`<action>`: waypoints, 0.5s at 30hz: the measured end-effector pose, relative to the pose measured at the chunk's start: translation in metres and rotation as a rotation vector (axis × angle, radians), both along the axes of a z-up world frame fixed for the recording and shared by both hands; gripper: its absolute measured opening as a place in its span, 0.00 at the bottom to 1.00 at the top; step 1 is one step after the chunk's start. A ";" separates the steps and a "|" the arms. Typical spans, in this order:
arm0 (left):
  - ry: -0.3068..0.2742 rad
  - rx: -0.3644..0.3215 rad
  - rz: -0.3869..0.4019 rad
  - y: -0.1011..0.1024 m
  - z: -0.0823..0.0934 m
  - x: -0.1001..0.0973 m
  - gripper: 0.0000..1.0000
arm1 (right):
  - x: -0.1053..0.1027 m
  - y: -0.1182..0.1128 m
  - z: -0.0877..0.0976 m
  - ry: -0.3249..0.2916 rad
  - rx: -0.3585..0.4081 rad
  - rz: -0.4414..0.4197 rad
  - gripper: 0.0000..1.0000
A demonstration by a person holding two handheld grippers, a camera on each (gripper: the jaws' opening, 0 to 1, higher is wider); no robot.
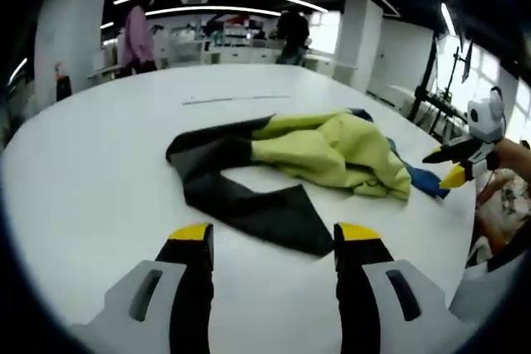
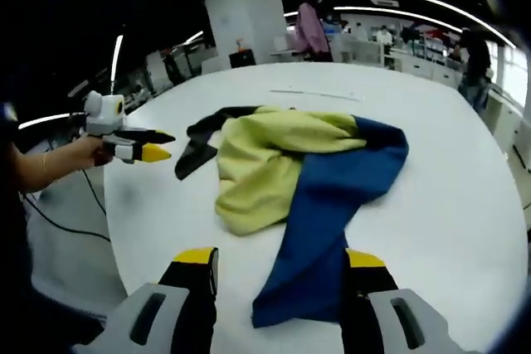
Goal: Fold the garment on the visible template until the final outline fits inside the template.
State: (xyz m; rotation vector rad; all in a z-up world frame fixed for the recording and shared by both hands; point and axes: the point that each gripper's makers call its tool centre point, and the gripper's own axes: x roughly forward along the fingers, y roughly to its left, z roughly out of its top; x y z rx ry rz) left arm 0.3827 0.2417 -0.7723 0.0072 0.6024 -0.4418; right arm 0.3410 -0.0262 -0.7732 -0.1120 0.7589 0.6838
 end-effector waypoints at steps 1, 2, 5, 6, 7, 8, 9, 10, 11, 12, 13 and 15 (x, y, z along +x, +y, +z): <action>0.001 0.003 0.001 -0.001 -0.001 -0.001 0.54 | -0.002 0.000 -0.001 -0.002 -0.008 0.004 0.55; 0.001 0.009 0.002 -0.003 -0.002 -0.002 0.53 | -0.004 0.000 -0.002 -0.008 -0.019 0.009 0.54; 0.004 0.019 0.015 -0.007 -0.006 -0.005 0.50 | -0.011 -0.001 -0.006 -0.015 -0.057 0.019 0.50; 0.003 0.025 0.018 -0.008 -0.007 -0.005 0.49 | -0.013 -0.002 -0.008 -0.019 -0.071 0.023 0.49; 0.006 0.031 0.021 -0.009 -0.008 -0.005 0.48 | -0.015 -0.002 -0.009 -0.025 -0.089 0.029 0.48; 0.009 0.036 0.025 -0.010 -0.009 -0.005 0.46 | -0.017 -0.002 -0.010 -0.029 -0.096 0.033 0.47; 0.007 0.039 0.027 -0.011 -0.010 -0.005 0.46 | -0.019 -0.002 -0.011 -0.033 -0.101 0.032 0.46; 0.005 0.039 0.031 -0.011 -0.011 -0.005 0.45 | -0.020 -0.001 -0.012 -0.032 -0.101 0.030 0.45; 0.003 0.039 0.035 -0.012 -0.011 -0.005 0.44 | -0.022 -0.001 -0.014 -0.029 -0.099 0.026 0.43; 0.006 0.043 0.041 -0.013 -0.012 -0.005 0.43 | -0.024 0.000 -0.015 -0.030 -0.100 0.026 0.42; 0.007 0.053 0.043 -0.013 -0.014 -0.005 0.41 | -0.025 0.000 -0.015 -0.034 -0.106 0.026 0.40; 0.011 0.076 0.051 -0.012 -0.017 -0.005 0.38 | -0.025 -0.002 -0.018 -0.053 -0.142 0.026 0.38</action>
